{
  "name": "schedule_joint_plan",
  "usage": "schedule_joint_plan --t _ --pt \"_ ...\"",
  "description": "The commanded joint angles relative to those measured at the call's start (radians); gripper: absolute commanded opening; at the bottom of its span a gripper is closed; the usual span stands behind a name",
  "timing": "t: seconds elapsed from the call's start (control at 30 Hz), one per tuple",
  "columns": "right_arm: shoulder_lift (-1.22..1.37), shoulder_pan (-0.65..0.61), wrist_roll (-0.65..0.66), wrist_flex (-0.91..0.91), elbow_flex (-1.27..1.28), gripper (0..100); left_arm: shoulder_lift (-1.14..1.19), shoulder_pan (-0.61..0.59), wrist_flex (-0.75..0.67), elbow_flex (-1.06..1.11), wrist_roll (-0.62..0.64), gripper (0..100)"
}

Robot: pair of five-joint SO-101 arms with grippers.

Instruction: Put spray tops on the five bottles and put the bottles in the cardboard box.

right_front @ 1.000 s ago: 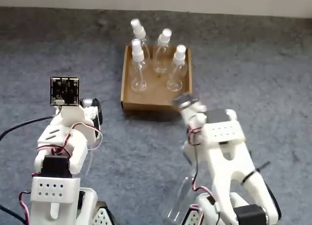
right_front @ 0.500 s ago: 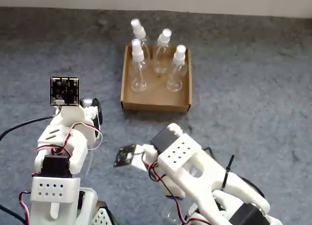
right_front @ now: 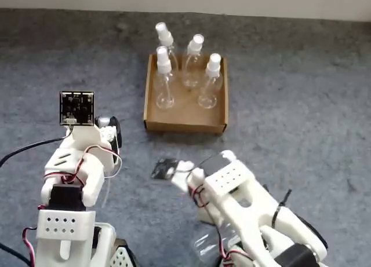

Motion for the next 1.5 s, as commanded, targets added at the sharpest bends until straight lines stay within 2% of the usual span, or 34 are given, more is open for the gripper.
schedule_joint_plan --t 0.0,0.23,0.33,0.43,0.5,0.6,0.67,0.77,0.97,1.17,1.3,1.47 --pt "0.002 0.157 0.011 -0.048 0.019 14.1 0.004 0.004 -0.021 -0.050 -0.005 0" --pt "-0.007 0.447 0.008 -0.033 -0.157 14.1 0.004 0.004 -0.021 -0.050 -0.005 0" --pt "-0.007 0.572 -0.054 -0.030 -0.275 14.1 0.004 0.004 -0.021 -0.050 -0.005 0" --pt "-0.008 0.590 -0.106 0.056 -0.374 14.1 0.004 0.004 -0.021 -0.050 -0.005 0" --pt "-0.008 0.518 -0.103 0.168 -0.410 14.1 0.004 0.004 -0.021 -0.050 -0.005 0" --pt "-0.008 0.312 -0.109 0.282 -0.406 14.2 0.004 0.004 -0.021 -0.050 -0.005 0" --pt "-0.010 0.189 -0.114 0.294 -0.344 14.2 0.004 0.004 -0.021 -0.050 -0.005 0" --pt "-0.039 0.030 -0.190 0.283 -0.280 14.2 0.004 0.004 -0.021 -0.050 -0.005 0" --pt "-0.236 -0.255 -0.236 0.329 -0.249 14.3 0.004 0.004 -0.021 -0.050 -0.005 0" --pt "-0.289 -0.280 -0.239 0.226 -0.064 18.3 0.004 0.004 -0.021 -0.050 -0.005 0" --pt "-0.209 -0.286 -0.189 0.180 0.004 25.8 0.004 0.004 -0.021 -0.050 -0.005 0" --pt "-0.091 -0.280 -0.195 0.099 0.008 26.5 0.004 0.004 -0.021 -0.051 -0.005 0"
